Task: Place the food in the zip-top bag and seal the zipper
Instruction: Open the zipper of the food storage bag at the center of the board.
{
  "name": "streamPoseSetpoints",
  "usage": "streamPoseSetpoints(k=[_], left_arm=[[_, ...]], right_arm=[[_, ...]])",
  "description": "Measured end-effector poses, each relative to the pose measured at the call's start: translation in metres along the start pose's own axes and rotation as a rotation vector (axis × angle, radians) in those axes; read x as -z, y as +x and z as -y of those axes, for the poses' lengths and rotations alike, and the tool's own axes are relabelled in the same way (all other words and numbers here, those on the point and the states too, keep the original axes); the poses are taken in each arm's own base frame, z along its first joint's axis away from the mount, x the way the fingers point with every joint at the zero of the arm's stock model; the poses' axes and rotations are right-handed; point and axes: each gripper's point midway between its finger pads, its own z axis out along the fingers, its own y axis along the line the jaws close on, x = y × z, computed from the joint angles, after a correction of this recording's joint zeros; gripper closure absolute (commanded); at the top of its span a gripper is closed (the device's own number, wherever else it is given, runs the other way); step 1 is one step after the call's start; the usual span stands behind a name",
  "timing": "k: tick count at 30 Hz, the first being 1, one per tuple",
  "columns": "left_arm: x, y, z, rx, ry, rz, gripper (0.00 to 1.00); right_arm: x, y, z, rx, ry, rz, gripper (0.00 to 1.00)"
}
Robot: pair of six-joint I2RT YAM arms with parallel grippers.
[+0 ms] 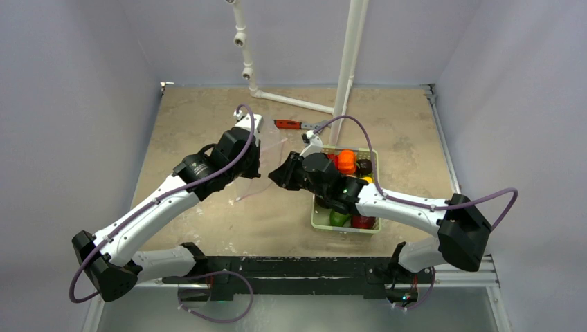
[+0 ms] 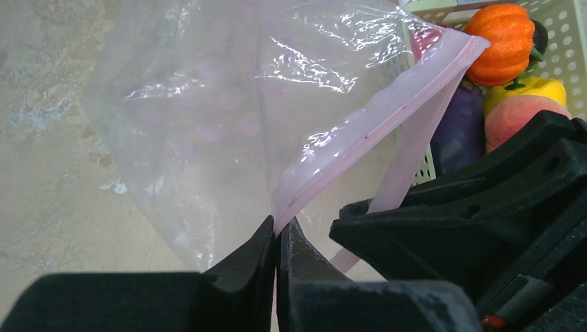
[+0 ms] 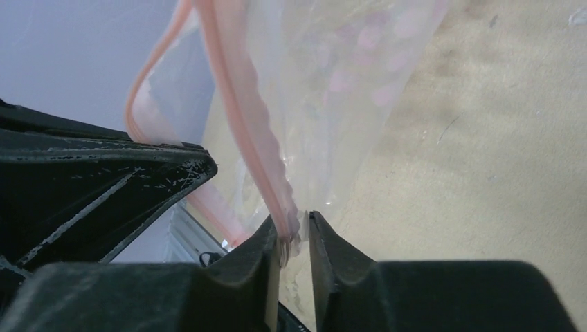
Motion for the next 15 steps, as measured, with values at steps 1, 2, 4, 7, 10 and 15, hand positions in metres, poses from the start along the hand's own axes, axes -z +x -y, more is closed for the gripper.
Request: streamPoseSetpoints(k=[1,2,4,7,10,15], left_arm=[[0.000,0.000,0.000,-0.002,0.001,0.000,1.00],[0.000,0.000,0.000,-0.002,0.001,-0.001,1.00],[0.000,0.001,0.000,-0.007,0.003,0.000,1.00],[-0.001,0.006,-0.002,-0.015,0.000,-0.005,1.00],[-0.002,0.010,-0.004,-0.023,-0.001,-0.008,1.00],[0.001,0.011,-0.007,-0.024,0.004,0.011,0.86]], right_arm=[[-0.001,0.000,0.001,-0.002,0.003,0.002,0.95],[-0.001,0.000,0.002,-0.002,0.007,0.004,1.00],[-0.003,0.000,0.004,-0.006,0.019,0.008,1.00],[-0.005,0.002,0.006,-0.004,0.025,0.006,1.00],[-0.005,0.002,0.006,-0.004,0.024,0.006,1.00],[-0.004,0.000,0.003,-0.002,0.009,0.011,1.00]])
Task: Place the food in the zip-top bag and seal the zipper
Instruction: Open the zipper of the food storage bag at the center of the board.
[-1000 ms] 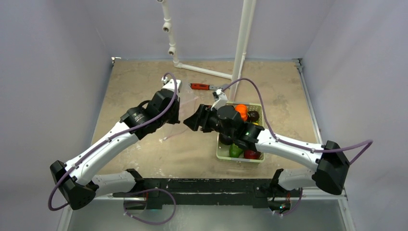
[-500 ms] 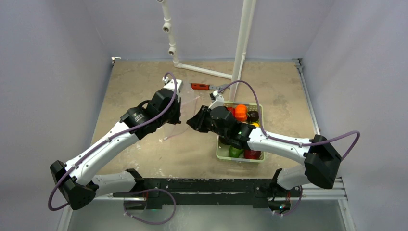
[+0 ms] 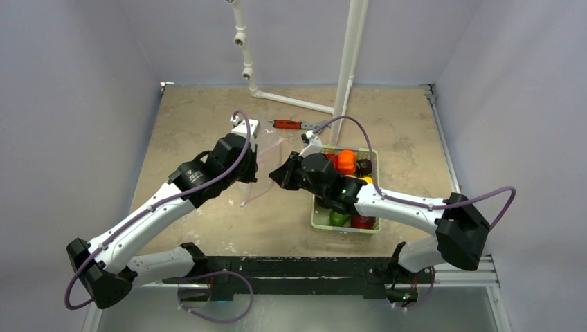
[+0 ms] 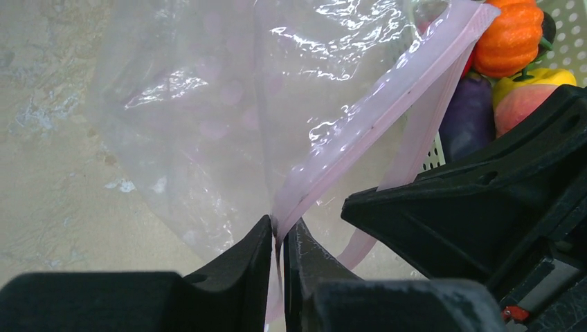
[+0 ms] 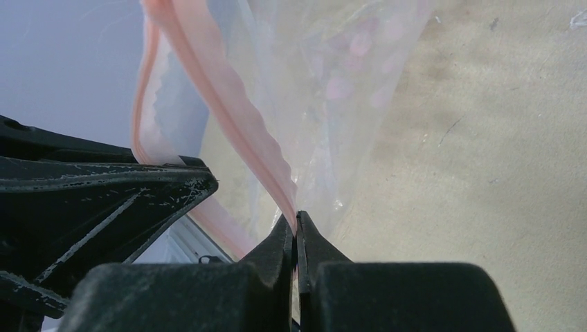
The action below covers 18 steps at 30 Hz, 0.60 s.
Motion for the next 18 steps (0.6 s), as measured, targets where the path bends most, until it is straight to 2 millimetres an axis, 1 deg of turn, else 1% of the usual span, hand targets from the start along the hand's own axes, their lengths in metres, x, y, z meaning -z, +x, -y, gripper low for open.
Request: streamPoseSetpoints(k=[3,8,12,16,18], left_arm=[[0.004,-0.001,-0.002,0.007,0.004,0.024,0.81],[0.011,-0.006,-0.007,0.025,0.006,0.081,0.77],[0.012,-0.007,-0.009,0.030,0.008,0.118,0.76],[0.007,-0.006,-0.009,0.024,0.007,0.132,0.76],[0.004,-0.004,-0.009,0.021,0.006,0.131,0.80]], right_arm=[[0.001,-0.002,-0.003,0.000,-0.014,0.004,1.00],[0.005,-0.003,-0.009,-0.003,-0.037,0.001,1.00],[0.006,-0.004,-0.012,-0.004,-0.049,0.000,1.00],[0.007,-0.001,-0.014,-0.002,-0.062,-0.014,1.00],[0.007,-0.001,-0.014,0.002,-0.064,-0.017,1.00]])
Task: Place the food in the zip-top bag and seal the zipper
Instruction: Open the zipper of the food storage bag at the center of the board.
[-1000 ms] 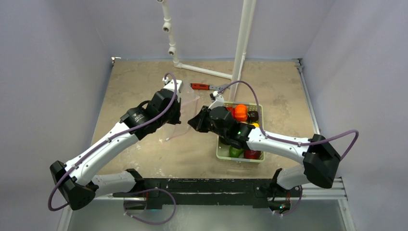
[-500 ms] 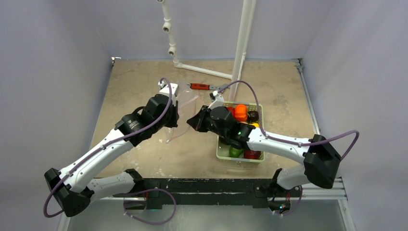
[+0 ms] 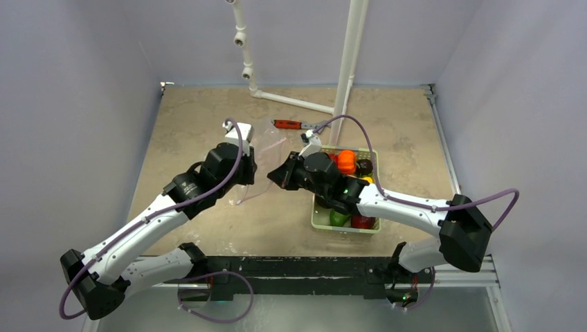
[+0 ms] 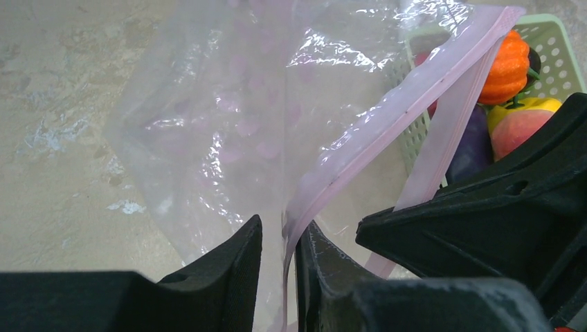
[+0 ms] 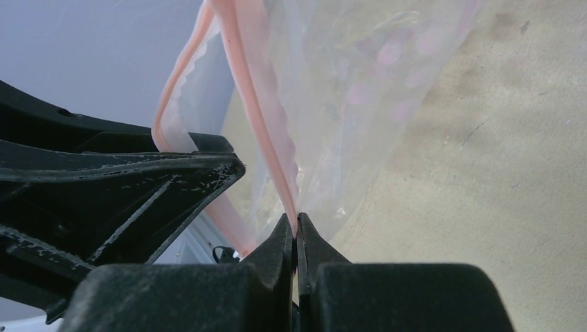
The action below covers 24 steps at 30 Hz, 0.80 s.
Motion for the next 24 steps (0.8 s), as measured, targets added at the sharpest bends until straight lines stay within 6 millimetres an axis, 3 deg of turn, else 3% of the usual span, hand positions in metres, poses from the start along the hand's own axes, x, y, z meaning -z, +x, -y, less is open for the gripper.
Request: streamPoseSetpoints(k=[4,12,19,24], left_arm=[[-0.003,0.001,0.000,-0.013,0.000,0.011,1.00],[0.002,-0.007,-0.010,-0.038,-0.038,0.048,1.00],[0.032,-0.024,-0.033,-0.044,-0.122,0.097,1.00],[0.048,-0.034,-0.042,-0.045,-0.159,0.102,1.00]], right_arm=[[0.000,0.002,-0.001,0.009,-0.007,-0.009,1.00],[0.002,0.008,0.014,0.056,0.049,-0.031,1.00],[0.001,0.008,0.029,0.092,0.117,-0.029,1.00],[-0.012,0.015,0.038,0.105,0.146,-0.046,1.00]])
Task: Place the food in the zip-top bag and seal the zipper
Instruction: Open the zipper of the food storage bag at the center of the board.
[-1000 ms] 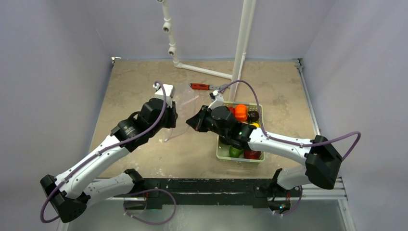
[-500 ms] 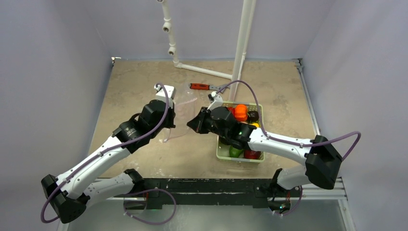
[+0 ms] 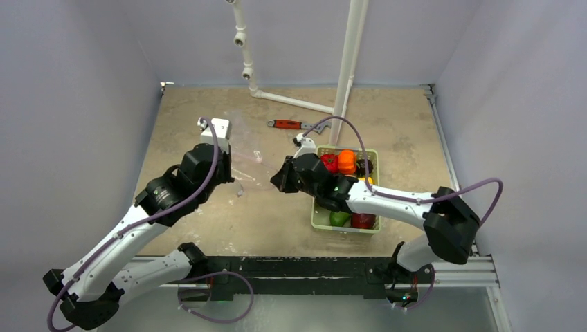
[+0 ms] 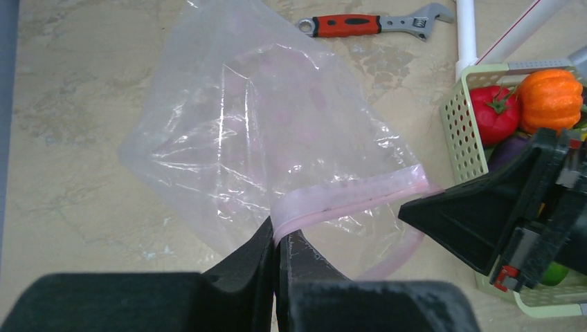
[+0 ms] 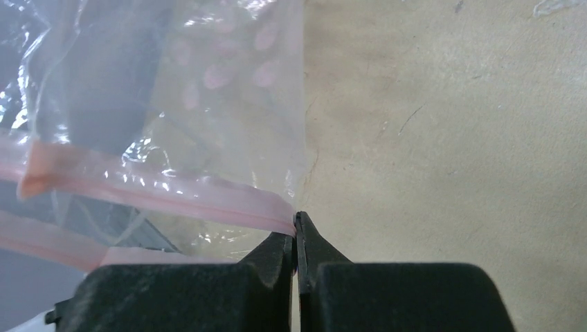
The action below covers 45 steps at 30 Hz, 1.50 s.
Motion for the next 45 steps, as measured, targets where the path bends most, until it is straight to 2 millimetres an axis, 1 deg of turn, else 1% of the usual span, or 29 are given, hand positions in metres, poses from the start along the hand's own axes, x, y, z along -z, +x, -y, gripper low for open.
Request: streamPoseSetpoints(k=[3,9,12,15,17,21,23,27,29,31,33,37,40,43,45], left_arm=[[0.005,0.002,-0.004,-0.013,-0.010,-0.024,1.00],[0.008,0.022,-0.012,-0.037,-0.039,-0.106,1.00],[0.010,0.028,-0.014,-0.036,-0.048,-0.129,1.00],[0.009,0.031,-0.013,-0.029,-0.047,-0.135,1.00],[0.008,0.035,-0.013,-0.029,-0.048,-0.139,1.00],[-0.002,0.049,-0.011,-0.021,-0.052,-0.153,1.00],[-0.007,0.058,-0.010,-0.018,-0.052,-0.162,1.00],[-0.016,0.070,-0.006,-0.004,-0.050,-0.168,1.00],[-0.019,0.073,-0.004,0.005,-0.046,-0.166,1.00],[-0.023,0.075,-0.001,0.015,-0.036,-0.160,1.00],[-0.026,0.076,0.002,0.021,-0.027,-0.155,1.00],[-0.030,0.073,0.006,0.031,-0.017,-0.140,1.00],[-0.033,0.071,0.010,0.038,-0.006,-0.131,1.00],[-0.034,0.070,0.013,0.044,0.009,-0.126,1.00],[-0.035,0.069,0.015,0.046,0.016,-0.122,1.00]], right_arm=[[-0.015,0.009,0.004,0.008,0.014,-0.019,1.00],[-0.044,0.020,0.014,0.013,0.038,-0.042,1.00],[-0.054,0.026,0.014,0.014,0.031,-0.056,1.00],[-0.059,0.030,0.012,0.017,0.018,-0.072,1.00],[-0.060,0.031,0.013,0.020,0.019,-0.076,1.00],[-0.060,0.029,0.021,0.028,0.043,-0.078,1.00],[-0.059,0.028,0.027,0.035,0.061,-0.082,0.93],[-0.054,0.028,0.029,0.044,0.074,-0.088,0.74],[-0.050,0.022,0.026,0.046,0.070,-0.078,0.68],[-0.044,0.017,0.022,0.045,0.065,-0.067,0.59],[-0.037,0.009,0.017,0.042,0.056,-0.051,0.53],[-0.019,-0.008,0.005,0.036,0.034,-0.018,0.48],[0.000,-0.023,0.001,0.030,0.040,0.014,0.45],[0.015,-0.031,0.003,0.019,0.062,0.033,0.43],[0.024,-0.035,0.008,0.013,0.092,0.042,0.41]])
